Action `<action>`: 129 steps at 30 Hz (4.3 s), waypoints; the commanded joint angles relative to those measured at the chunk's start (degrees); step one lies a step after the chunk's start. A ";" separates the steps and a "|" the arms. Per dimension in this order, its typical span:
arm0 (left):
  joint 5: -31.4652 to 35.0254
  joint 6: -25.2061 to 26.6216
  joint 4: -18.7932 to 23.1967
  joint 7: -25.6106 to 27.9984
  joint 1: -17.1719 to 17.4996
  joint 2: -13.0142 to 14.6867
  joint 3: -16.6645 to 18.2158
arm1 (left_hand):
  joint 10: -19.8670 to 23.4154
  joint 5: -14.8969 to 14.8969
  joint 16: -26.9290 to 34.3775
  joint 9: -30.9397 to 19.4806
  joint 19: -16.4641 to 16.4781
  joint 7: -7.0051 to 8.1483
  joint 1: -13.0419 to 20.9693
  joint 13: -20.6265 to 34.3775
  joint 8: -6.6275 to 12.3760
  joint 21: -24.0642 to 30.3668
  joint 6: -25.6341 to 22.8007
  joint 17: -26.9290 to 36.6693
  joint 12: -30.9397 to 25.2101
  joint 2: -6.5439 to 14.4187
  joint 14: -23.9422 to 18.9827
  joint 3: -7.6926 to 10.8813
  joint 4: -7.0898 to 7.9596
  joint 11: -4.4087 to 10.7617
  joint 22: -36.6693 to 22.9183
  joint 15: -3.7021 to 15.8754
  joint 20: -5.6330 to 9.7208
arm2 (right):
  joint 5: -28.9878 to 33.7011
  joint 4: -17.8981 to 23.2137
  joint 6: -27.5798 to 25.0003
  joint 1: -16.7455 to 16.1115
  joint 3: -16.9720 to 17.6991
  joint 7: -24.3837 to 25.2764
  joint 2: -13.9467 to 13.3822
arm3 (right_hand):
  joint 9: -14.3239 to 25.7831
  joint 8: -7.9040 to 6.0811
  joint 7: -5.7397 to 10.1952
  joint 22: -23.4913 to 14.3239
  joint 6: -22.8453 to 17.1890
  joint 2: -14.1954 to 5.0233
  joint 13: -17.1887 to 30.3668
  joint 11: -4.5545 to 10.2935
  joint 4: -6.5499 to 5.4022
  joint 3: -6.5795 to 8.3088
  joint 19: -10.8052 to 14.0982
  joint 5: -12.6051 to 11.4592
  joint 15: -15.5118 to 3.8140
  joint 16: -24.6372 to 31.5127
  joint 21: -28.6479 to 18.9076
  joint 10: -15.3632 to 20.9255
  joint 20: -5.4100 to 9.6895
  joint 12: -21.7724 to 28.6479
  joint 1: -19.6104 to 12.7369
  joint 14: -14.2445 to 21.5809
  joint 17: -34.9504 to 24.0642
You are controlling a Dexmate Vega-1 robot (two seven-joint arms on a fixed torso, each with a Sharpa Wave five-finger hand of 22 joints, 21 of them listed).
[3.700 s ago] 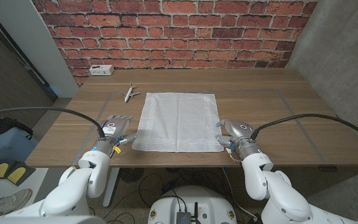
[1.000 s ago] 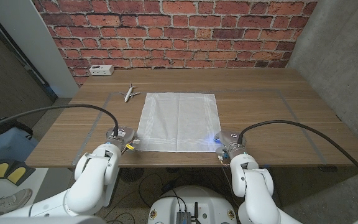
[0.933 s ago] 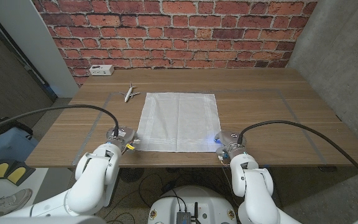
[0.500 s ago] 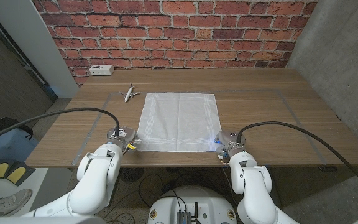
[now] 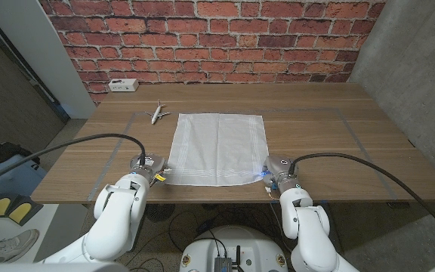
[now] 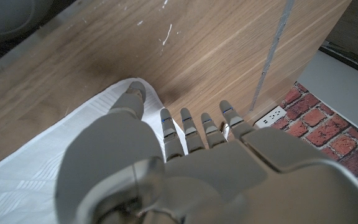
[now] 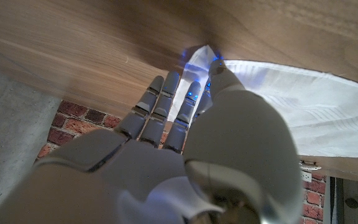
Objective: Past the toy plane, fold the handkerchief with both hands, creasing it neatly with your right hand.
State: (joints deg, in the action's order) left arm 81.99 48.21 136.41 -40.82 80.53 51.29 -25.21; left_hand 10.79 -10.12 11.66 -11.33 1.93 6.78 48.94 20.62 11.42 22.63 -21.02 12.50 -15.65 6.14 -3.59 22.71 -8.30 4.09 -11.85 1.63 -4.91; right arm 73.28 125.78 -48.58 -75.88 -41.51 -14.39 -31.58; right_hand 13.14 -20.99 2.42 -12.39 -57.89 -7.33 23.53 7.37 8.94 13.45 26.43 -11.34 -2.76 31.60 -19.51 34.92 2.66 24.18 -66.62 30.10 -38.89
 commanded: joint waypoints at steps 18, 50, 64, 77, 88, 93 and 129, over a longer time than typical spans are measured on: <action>-3.10 -9.26 -2.41 2.53 -0.25 -4.42 2.65 | -0.51 0.07 0.47 -0.12 -0.07 5.52 0.54 0.56 0.62 -0.18 -1.35 -0.26 -0.07 -0.39 0.27 -0.85 -0.82 -0.13 -0.27 0.09 -0.23 | -12.23 -0.74 0.53 3.36 -2.06 14.92 -2.99 | 1.18 -0.94 -0.45 -0.23 -0.15 -0.38 0.54 -0.27 -0.24 0.18 0.82 0.39 -9.97 0.14 -1.02 1.23 -0.18 0.71 -1.05 1.71 -0.23; 3.37 -7.81 -8.69 14.07 2.96 -7.34 0.93 | 7.13 0.14 2.35 -0.61 2.26 -1.08 3.72 2.34 4.11 1.07 -20.11 -0.50 -3.63 2.04 -4.10 -3.00 1.50 0.76 -0.17 3.37 1.00 | -21.78 -0.08 -0.69 4.71 -3.55 27.30 -5.90 | 1.84 -1.66 -1.38 -0.27 -0.25 -0.46 0.67 -1.28 -0.43 0.14 1.36 0.71 -9.79 -0.22 -2.22 3.82 -0.16 1.77 -1.23 3.14 -1.10; -10.34 -9.35 -0.34 20.72 6.92 -3.41 5.95 | 2.34 0.19 1.26 -0.17 -2.03 -2.42 -12.44 2.84 -0.73 -0.39 -9.72 0.41 -1.42 -1.37 -0.74 -9.93 8.47 0.23 -0.29 0.98 -0.49 | -20.52 -3.57 -2.18 6.88 -5.77 33.07 -3.20 | 2.66 -2.29 -2.95 -0.28 -0.49 -0.72 0.91 -0.86 -0.22 0.25 1.73 0.66 -9.97 0.60 -3.00 6.46 0.16 3.04 -2.09 5.27 -2.26; -3.21 -7.18 1.87 11.34 4.77 -0.48 3.01 | -0.14 -0.51 0.42 -0.07 -3.06 -0.65 -12.25 2.92 -0.89 -1.03 -4.64 -0.13 -0.25 -4.72 1.15 -11.09 6.25 0.81 -0.15 -0.19 -1.78 | -19.39 -4.84 -4.39 7.62 -6.59 36.98 -1.58 | 3.84 -2.73 -3.79 -0.33 -0.03 -1.02 1.34 -2.14 -0.31 0.33 1.89 0.61 -9.81 0.71 -3.69 7.21 -0.13 3.80 -2.55 6.10 -3.12; 1.37 -9.56 0.72 4.84 3.00 -2.15 2.44 | -1.55 -1.54 0.05 -0.10 -2.86 1.40 -6.86 2.98 -0.14 -1.35 -3.82 -0.64 0.39 -8.20 2.21 -11.03 1.60 1.77 0.05 -0.35 -1.91 | -19.88 -5.52 -5.45 8.52 -6.74 38.95 -0.44 | 4.63 -3.11 -4.19 -0.36 0.03 -0.99 1.60 -2.54 -0.32 0.42 2.04 0.63 -9.72 0.55 -4.22 7.45 -0.39 4.21 -2.72 6.71 -3.52; 1.18 -11.08 0.43 4.07 2.73 -2.70 2.58 | -2.29 -1.99 0.07 -0.14 -2.83 2.09 -6.12 3.01 -0.07 -1.44 -3.67 -0.67 0.66 -9.06 2.37 -11.35 1.03 1.75 0.06 -0.57 -2.04 | -20.39 -5.71 -5.64 8.86 -6.61 39.81 -0.17 | 4.99 -3.33 -4.34 -0.37 -0.11 -0.91 1.66 -2.50 -0.34 0.38 2.11 0.66 -9.72 0.64 -4.47 8.02 -0.43 4.56 -2.71 7.13 -3.83; 13.37 -12.85 -6.42 4.39 2.43 -9.57 -0.22 | 8.83 -0.23 2.75 -0.44 1.96 2.04 4.13 3.24 6.08 0.14 -22.55 -0.66 -3.70 4.16 -5.26 -2.98 0.05 1.61 -0.15 3.87 -0.57 | -23.34 -5.37 -3.47 8.48 -6.34 43.64 -1.70 | 6.49 -3.92 -4.49 -0.38 -0.16 -0.83 1.69 -2.43 -0.31 0.62 1.87 0.78 -9.76 -0.03 -5.66 7.87 -0.33 5.04 -2.91 7.65 -5.08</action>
State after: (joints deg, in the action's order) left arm 92.47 34.30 132.80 -41.45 81.24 43.93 -25.57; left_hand 17.24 -10.57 13.70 -11.52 2.83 9.32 52.29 23.80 16.37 22.02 -39.42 11.82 -18.50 9.33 -7.05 18.26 -7.95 5.45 -11.88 2.15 -5.48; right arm 50.40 120.13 -52.57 -67.17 -47.93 28.43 -32.94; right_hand 18.53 -24.59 -1.76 -12.65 -57.92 -7.97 25.11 5.02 8.69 13.70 28.06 -10.58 -3.68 31.76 -24.84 42.59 2.24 28.83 -68.80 37.16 -43.67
